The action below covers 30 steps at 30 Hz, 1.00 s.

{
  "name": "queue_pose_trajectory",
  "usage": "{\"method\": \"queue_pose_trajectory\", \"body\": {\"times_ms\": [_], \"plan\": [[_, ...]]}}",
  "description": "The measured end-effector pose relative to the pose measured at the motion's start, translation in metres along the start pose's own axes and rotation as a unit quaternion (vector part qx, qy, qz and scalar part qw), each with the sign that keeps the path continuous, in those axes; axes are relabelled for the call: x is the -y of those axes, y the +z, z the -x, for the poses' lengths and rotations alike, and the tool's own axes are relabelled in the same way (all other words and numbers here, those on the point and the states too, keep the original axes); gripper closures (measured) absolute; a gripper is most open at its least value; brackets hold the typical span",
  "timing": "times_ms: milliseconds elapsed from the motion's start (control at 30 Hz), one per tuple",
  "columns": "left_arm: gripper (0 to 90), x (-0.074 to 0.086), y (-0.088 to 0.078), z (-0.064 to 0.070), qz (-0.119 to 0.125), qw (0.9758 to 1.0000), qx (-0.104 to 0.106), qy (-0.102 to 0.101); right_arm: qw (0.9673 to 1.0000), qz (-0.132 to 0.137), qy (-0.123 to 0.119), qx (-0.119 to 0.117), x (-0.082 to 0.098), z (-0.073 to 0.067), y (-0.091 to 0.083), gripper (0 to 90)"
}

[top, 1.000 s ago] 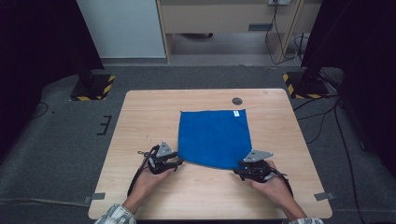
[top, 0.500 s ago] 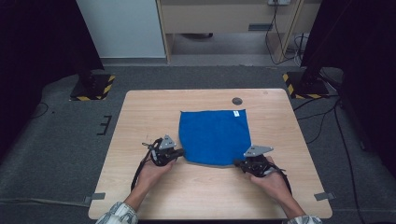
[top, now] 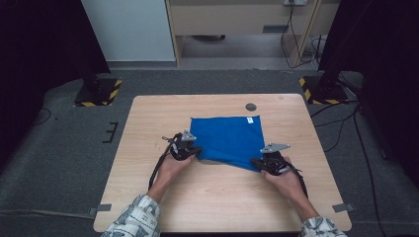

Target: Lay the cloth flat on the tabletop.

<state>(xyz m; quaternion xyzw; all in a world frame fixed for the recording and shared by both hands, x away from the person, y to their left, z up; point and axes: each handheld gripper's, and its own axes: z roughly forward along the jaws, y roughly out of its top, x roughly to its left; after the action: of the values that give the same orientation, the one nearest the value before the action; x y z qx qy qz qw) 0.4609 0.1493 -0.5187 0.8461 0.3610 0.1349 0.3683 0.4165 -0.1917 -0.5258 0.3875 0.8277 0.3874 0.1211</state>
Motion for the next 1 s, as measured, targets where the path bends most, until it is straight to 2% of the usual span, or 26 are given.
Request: {"method": "queue_pose_trajectory", "body": {"times_ms": [100, 133, 167, 267, 333, 467, 600, 733, 833, 933, 1000], "plan": [[67.0, 0.003, -0.008, -0.001, 0.022, 0.9996, -0.014, -0.009, 1.0000, 0.002, -0.002, 0.004, 0.001, 0.000, 0.000, 80.2], [64.1, 0.003, -0.008, -0.001, 0.022, 0.9996, -0.014, -0.009, 1.0000, 0.002, -0.002, 0.004, 0.001, 0.000, 0.000, 80.2], [62.3, 0.006, -0.016, -0.002, 0.037, 0.9989, -0.022, -0.015, 1.0000, -0.001, 0.001, 0.008, 0.002, -0.001, 0.000, 76.6], [61.0, 0.009, -0.027, -0.001, 0.053, 0.9983, -0.021, -0.013, 1.0000, 0.002, 0.003, 0.009, 0.002, -0.001, 0.000, 72.6], [60.1, 0.009, -0.030, 0.000, 0.059, 0.9980, -0.018, -0.010, 0.9999, 0.005, 0.003, 0.009, 0.002, -0.001, 0.000, 71.0], [52.6, 0.006, -0.031, 0.006, 0.081, 0.9966, -0.018, 0.001, 0.9997, 0.010, 0.009, 0.019, 0.001, 0.000, 0.000, 63.9], [45.8, 0.002, -0.022, 0.013, 0.080, 0.9966, -0.016, 0.011, 0.9993, 0.021, 0.015, 0.025, 0.000, 0.000, -0.005, 58.0], [41.1, -0.002, -0.005, 0.021, 0.061, 0.9976, -0.019, 0.029, 0.9985, 0.034, 0.020, 0.038, 0.001, 0.001, -0.014, 49.9], [41.1, -0.003, 0.008, 0.024, 0.038, 0.9977, -0.032, 0.047, 0.9977, 0.038, 0.027, 0.049, 0.003, 0.002, -0.022, 46.1], [41.5, -0.004, 0.015, 0.024, 0.031, 0.9979, -0.037, 0.042, 0.9973, 0.041, 0.031, 0.052, 0.008, 0.005, -0.031, 46.4], [46.0, -0.006, 0.017, 0.025, 0.029, 0.9980, -0.035, 0.044, 0.9972, 0.043, 0.033, 0.052, 0.010, 0.006, -0.035, 46.8]]}}
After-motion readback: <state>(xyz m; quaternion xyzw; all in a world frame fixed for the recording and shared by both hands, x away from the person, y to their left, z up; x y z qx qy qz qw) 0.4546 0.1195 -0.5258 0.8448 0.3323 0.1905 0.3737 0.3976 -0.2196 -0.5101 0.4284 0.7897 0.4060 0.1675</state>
